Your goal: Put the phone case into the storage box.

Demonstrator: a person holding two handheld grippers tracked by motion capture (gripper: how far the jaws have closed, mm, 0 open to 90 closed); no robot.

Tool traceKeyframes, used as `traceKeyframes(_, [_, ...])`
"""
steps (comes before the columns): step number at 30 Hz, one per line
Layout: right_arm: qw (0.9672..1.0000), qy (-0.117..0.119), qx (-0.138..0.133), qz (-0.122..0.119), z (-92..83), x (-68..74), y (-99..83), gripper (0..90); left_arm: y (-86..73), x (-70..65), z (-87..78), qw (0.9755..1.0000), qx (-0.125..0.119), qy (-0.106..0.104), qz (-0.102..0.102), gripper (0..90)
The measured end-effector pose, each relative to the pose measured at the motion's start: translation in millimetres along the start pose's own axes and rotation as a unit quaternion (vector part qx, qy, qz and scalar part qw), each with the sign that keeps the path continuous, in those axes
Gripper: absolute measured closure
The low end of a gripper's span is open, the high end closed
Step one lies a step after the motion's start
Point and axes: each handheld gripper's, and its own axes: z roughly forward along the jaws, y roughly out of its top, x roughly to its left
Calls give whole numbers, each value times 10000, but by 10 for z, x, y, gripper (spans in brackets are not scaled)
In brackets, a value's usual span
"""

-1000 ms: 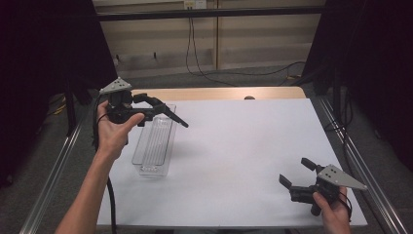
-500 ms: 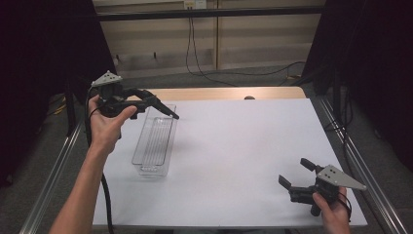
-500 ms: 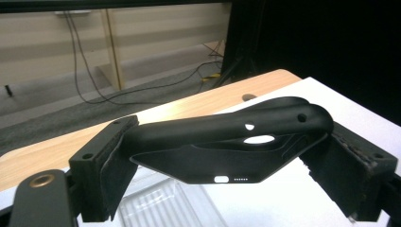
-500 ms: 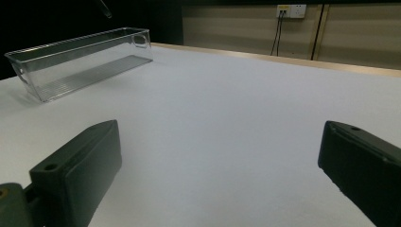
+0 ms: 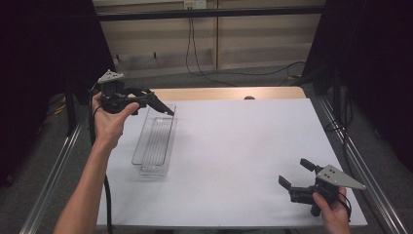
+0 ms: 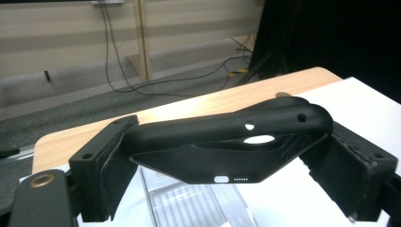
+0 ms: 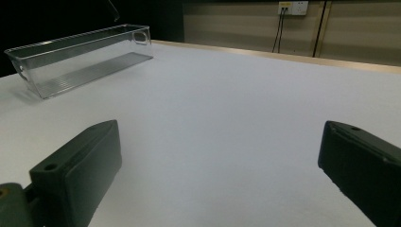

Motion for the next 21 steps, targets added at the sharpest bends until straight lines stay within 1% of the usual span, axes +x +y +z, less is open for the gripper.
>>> traceKeyframes(5, [10000, 19, -11, -24, 3, -4, 0, 0, -21, 24, 95, 9999, 106, 127, -24, 138])
traceKeyframes(7, [10000, -3, -18, 19, 1, -5, 1, 0, -21, 24, 122, 9998, 98, 146, -9, 137])
traceKeyframes(9, [10000, 0, -14, 13, -1, -11, 0, 0, -19, 26, 149, 9998, 89, 155, -53, 137])
traceKeyframes(11, [10000, -18, -15, 40, -2, -14, 1, 0, -22, 36, 178, 9996, 148, 216, -39, 137])
traceKeyframes(16, [10000, -16, -15, 14, -4, -7, 2, 0, -54, 79, 274, 9991, 268, 320, -89, 137])
traceKeyframes(19, [10000, -7, -8, 6, -2, -9, 0, 0, -76, 88, 327, 9985, 309, 448, -32, 136])
traceKeyframes(20, [10000, 0, -6, -7, -2, -12, -2, 0, -84, 96, 346, 9983, 344, 460, -29, 136])
traceKeyframes(21, [10000, -10, -13, 31, -1, -8, -2, 0, -92, 100, 364, 9983, 365, 459, -52, 136])
